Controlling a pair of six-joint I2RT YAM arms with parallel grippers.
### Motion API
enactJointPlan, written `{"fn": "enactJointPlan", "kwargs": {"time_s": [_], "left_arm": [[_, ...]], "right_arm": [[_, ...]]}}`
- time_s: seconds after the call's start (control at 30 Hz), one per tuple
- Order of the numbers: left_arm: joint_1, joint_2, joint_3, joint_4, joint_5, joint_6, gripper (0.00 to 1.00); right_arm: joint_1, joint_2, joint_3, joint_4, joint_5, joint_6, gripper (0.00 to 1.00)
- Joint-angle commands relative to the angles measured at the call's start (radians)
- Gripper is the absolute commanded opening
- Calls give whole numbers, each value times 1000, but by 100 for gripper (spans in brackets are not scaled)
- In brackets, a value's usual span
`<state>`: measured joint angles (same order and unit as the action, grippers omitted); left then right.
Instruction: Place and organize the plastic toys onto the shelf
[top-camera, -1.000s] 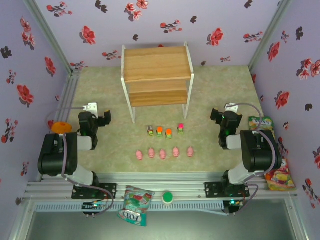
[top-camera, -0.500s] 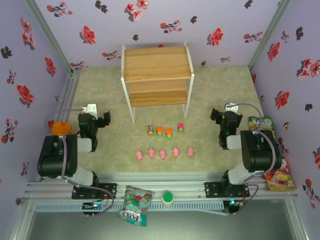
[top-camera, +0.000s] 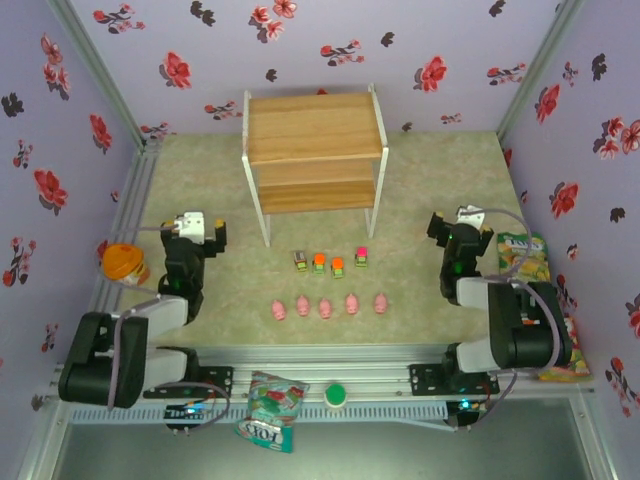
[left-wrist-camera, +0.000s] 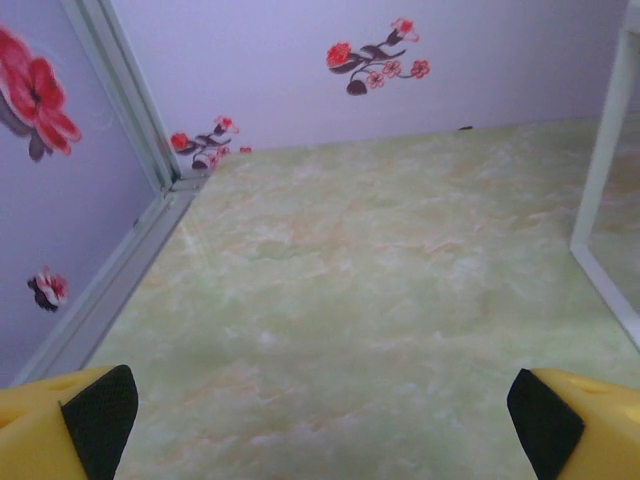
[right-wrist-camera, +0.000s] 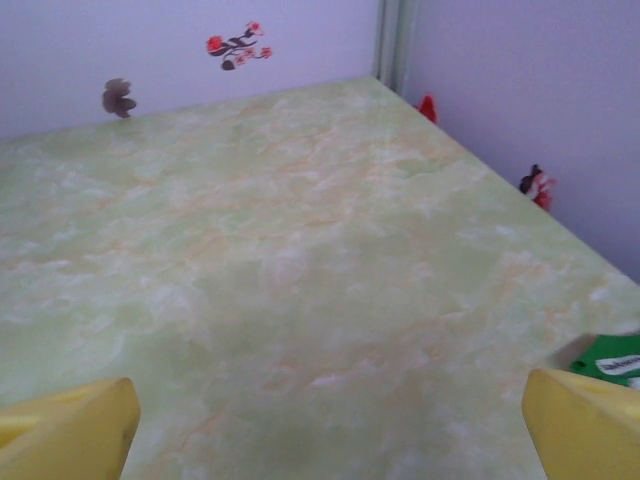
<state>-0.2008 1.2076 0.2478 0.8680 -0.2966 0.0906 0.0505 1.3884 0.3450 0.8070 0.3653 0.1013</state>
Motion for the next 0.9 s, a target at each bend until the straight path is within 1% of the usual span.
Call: {"fn": "enactJointPlan", "kwargs": {"time_s": [0.0,0.13,0.2,0.27,0.33,0.37,0.43,0.47,0.53,0.63,0.77,0.87], "left_arm": [[-85,-86,45,-101,-137,91,100],[-188,-175,45,-128,-246,108,100],[-243,-220,59,-148,-326,95,100],[-289,-257,85,-200,-389,60,100],[-325,-290,121,-312,-464,-27,100],[-340,-306,155,-416,-490,-93,100],[-356,-328,209,-600,-494,-229,100],[-367,-336,225,-676,-493,-273,100],[-404,-358,225,-720,-498,-309,100],[-440,-404,223,-806,-483,-390,100],[-474,-434,255,-960,-462,-486,100],[-493,-456,250,-1008,-414,-503,100]], "right_arm": [[29,-46,47,-105,138,20,99],[85,-70,81,-190,276,18,99],[112,-85,139,-335,364,87,99],[126,-97,210,-522,411,186,99],[154,-92,279,-658,508,242,99],[164,-92,313,-738,538,278,99],[174,-101,377,-898,553,376,99],[181,-110,404,-964,552,406,99],[201,-131,443,-1070,554,458,99],[262,-190,434,-1115,541,465,99],[388,-286,415,-1168,576,456,99],[458,-340,424,-1267,577,514,99]]}}
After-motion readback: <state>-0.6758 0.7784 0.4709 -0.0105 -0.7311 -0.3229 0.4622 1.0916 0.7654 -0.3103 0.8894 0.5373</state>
